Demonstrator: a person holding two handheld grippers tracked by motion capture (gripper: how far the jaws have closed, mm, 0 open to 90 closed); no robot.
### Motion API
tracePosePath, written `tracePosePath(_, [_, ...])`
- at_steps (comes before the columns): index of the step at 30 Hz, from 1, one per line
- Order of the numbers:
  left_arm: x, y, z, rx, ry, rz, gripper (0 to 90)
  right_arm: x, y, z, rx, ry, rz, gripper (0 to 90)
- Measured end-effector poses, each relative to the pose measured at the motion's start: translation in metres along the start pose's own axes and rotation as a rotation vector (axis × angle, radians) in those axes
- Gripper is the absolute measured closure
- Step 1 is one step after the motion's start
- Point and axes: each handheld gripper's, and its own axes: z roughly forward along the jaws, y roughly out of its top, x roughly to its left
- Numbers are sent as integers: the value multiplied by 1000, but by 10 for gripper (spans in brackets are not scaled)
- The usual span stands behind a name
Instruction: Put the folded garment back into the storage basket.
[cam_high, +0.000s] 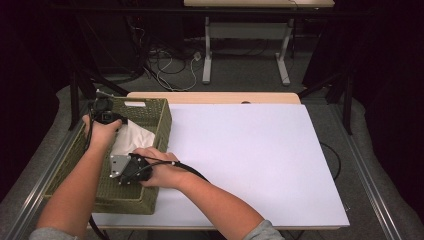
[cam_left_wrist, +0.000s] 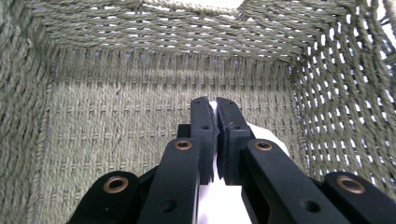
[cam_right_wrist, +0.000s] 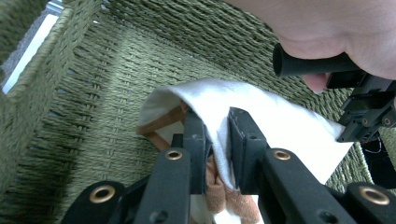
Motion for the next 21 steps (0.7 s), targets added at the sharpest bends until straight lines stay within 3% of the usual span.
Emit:
tracePosePath(15, [13, 0, -1, -15, 1, -23, 864, -3, 5, 1, 16, 17, -5, 772])
tracePosePath(17, [15, 0, -1, -24, 17, -29, 861, -4, 8, 2, 14, 31, 13, 757])
tracePosePath(19, [17, 0, -1, -51, 58, -17, 804, -6, 10, 3, -8, 56, 42, 679])
tracePosePath(21, [22, 0, -2, -60, 82, -19, 733, -9, 11, 1, -63, 65, 85, 546])
